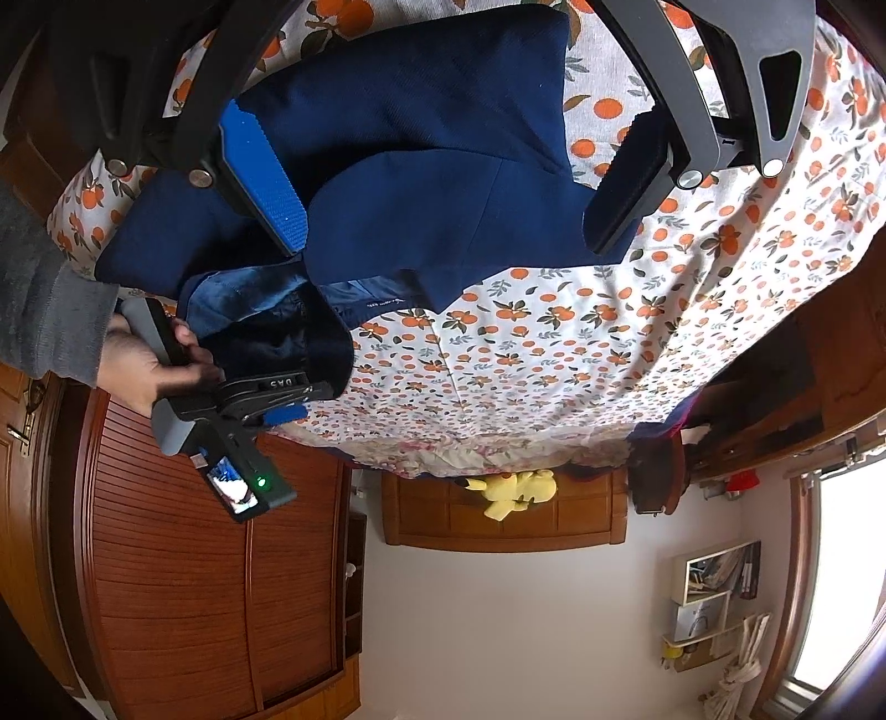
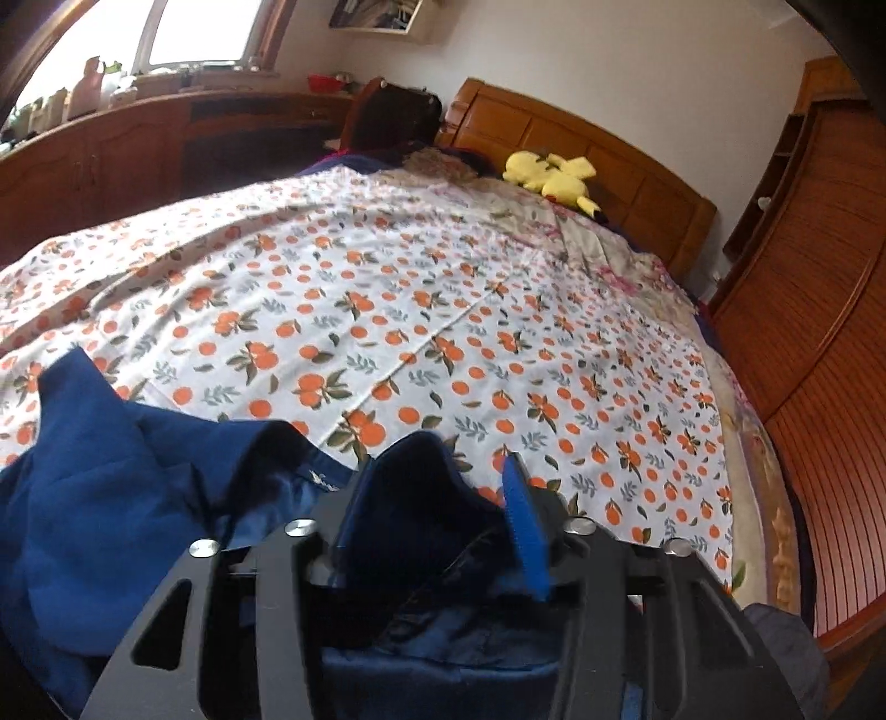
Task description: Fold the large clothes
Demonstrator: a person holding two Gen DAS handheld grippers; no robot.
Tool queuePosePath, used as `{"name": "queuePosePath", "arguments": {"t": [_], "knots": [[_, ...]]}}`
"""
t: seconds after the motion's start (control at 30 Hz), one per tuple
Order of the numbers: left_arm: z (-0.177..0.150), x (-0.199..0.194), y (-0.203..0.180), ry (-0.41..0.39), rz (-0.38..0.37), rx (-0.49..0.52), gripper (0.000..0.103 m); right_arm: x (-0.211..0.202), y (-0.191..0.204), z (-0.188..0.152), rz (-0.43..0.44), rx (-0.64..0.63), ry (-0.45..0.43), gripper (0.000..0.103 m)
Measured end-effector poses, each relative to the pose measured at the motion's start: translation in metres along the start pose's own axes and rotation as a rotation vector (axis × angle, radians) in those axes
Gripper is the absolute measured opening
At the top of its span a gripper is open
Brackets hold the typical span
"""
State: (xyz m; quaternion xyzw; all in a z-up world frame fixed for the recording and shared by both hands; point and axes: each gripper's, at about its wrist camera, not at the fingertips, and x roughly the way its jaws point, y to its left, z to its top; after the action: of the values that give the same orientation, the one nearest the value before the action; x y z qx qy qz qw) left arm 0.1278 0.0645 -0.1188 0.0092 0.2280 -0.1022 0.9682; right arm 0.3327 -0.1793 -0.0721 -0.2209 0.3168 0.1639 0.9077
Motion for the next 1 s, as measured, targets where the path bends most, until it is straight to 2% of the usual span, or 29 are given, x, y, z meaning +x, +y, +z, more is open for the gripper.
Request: {"name": "queuePosePath", "arguments": {"t": [0.17,0.5,0.73,0.9,0.93,0.97,1.0], "knots": [[0.000,0.001,0.000,0.004,-0.003,0.002,0.100,-0.014,0.007,-0.005,0.054,0.005,-0.016,0.044],[-0.002,0.006,-0.001,0.020,-0.001,0.007,0.100,-0.048,0.040,-0.061,0.229,-0.004,0.011,0.044],[-0.003,0.010,-0.003,0.029,0.001,0.010,0.100,-0.063,0.064,-0.085,0.326,-0.042,0.035,0.046],[-0.003,0.013,-0.005,0.034,0.001,0.010,0.100,-0.046,0.080,-0.092,0.327,-0.095,0.090,0.046],[-0.004,0.014,-0.004,0.036,0.002,0.010,0.100,-0.041,0.082,-0.091,0.326,-0.101,0.100,0.040],[-0.005,0.014,-0.004,0.038,0.002,0.010,0.100,-0.035,0.083,-0.089,0.331,-0.105,0.110,0.018],[-0.005,0.015,-0.004,0.040,0.003,0.011,0.100,-0.032,0.083,-0.087,0.339,-0.108,0.113,0.005]]}}
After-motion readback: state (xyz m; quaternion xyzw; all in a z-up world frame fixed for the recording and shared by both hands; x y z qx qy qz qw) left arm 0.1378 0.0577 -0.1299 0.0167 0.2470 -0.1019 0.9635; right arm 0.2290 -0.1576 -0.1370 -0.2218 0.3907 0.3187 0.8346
